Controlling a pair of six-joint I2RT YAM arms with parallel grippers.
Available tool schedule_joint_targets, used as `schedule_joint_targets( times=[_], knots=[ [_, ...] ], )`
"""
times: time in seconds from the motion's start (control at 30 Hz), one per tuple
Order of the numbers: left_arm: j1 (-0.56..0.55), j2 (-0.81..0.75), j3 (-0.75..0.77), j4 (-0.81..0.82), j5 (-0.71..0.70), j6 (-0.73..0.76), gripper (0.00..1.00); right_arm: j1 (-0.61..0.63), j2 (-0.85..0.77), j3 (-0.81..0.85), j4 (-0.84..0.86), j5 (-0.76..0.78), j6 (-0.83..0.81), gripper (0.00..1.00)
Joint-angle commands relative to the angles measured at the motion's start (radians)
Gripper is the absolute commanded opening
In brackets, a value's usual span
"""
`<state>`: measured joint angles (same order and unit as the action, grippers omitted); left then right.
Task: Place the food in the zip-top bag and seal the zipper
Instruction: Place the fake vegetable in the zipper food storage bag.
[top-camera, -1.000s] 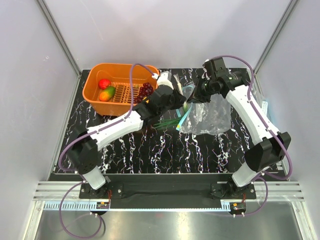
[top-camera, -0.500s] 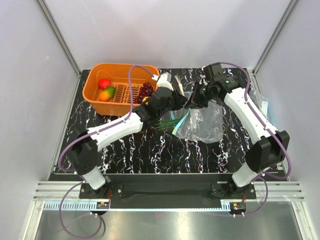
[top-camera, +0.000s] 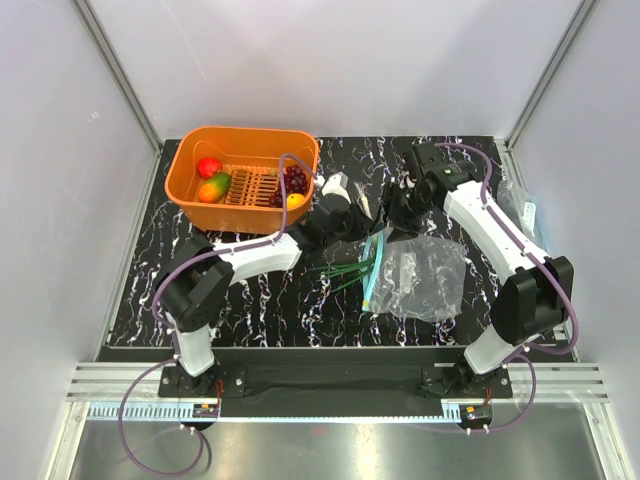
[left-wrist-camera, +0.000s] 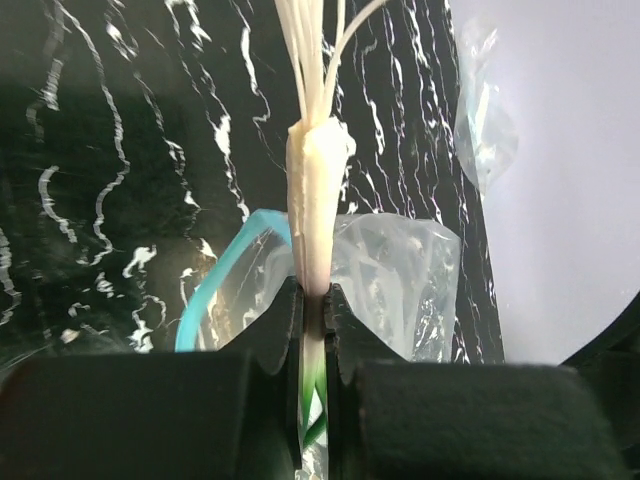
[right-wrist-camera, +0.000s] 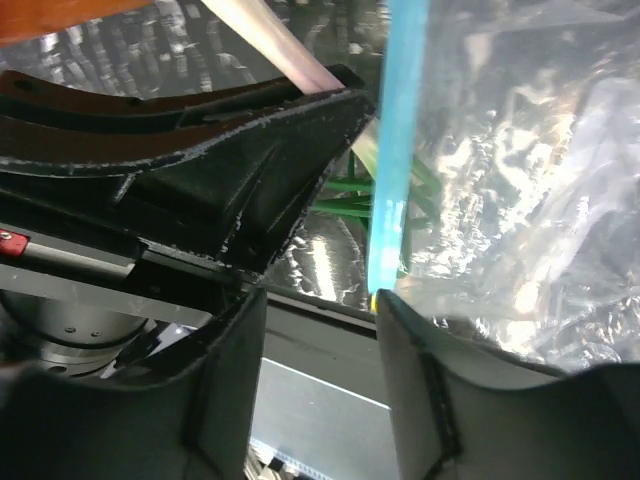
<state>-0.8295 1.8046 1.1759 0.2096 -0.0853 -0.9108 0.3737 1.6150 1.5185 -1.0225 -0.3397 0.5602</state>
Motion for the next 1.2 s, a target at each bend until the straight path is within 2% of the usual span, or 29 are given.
schedule_joint_targets(
  times=[0.0,0.03,0.1,0.17,0.3,0.43,0.53,0.6,0.63,0.67,0.7,0.9,1.17],
  knots=[
    [-0.005,0.047,0.004,0.134,0.081,-0.022,0.00,0.007,-0.026,0.000,-0.001,0.002,-0.014,0.60],
    [-0.005,0.064,0.002,0.148,0.081,-0.028,0.00,0.007,-0.027,0.005,-0.010,0.023,-0.019,0.67],
    [-0.005,0.079,0.001,0.159,0.116,-0.042,0.00,0.004,-0.033,0.028,-0.042,0.065,-0.031,0.75],
    [-0.005,0.093,-0.002,0.174,0.122,-0.053,0.00,-0.007,-0.041,0.051,-0.073,0.151,-0.037,0.75],
    [-0.005,0.108,0.002,0.154,0.121,-0.083,0.00,-0.138,-0.027,0.060,-0.194,0.275,-0.049,0.75],
    [-0.005,0.116,0.008,0.120,0.131,-0.125,0.00,-0.229,-0.061,0.026,-0.226,0.391,-0.049,0.75],
    [-0.005,0.124,0.037,0.065,0.142,-0.140,0.00,-0.326,-0.086,-0.042,-0.231,0.421,-0.033,0.75],
    [-0.005,0.124,0.051,0.047,0.144,-0.149,0.00,-0.378,-0.092,-0.076,-0.222,0.409,-0.013,0.79],
    [-0.005,0.124,0.056,0.039,0.142,-0.152,0.00,-0.453,-0.093,-0.107,-0.220,0.407,-0.003,0.81],
    [-0.005,0.122,0.063,0.031,0.144,-0.155,0.00,-0.475,-0.095,-0.119,-0.214,0.404,0.018,0.84],
    [-0.005,0.122,0.065,0.021,0.142,-0.158,0.00,-0.496,-0.096,-0.130,-0.209,0.412,0.033,0.99],
    [0.000,0.108,0.051,0.010,0.144,-0.186,0.00,-0.601,-0.083,-0.221,-0.134,0.516,0.148,1.00],
    [0.006,0.127,0.057,0.020,0.153,-0.229,0.00,-0.706,-0.104,-0.444,0.148,0.473,0.273,1.00]
  ],
)
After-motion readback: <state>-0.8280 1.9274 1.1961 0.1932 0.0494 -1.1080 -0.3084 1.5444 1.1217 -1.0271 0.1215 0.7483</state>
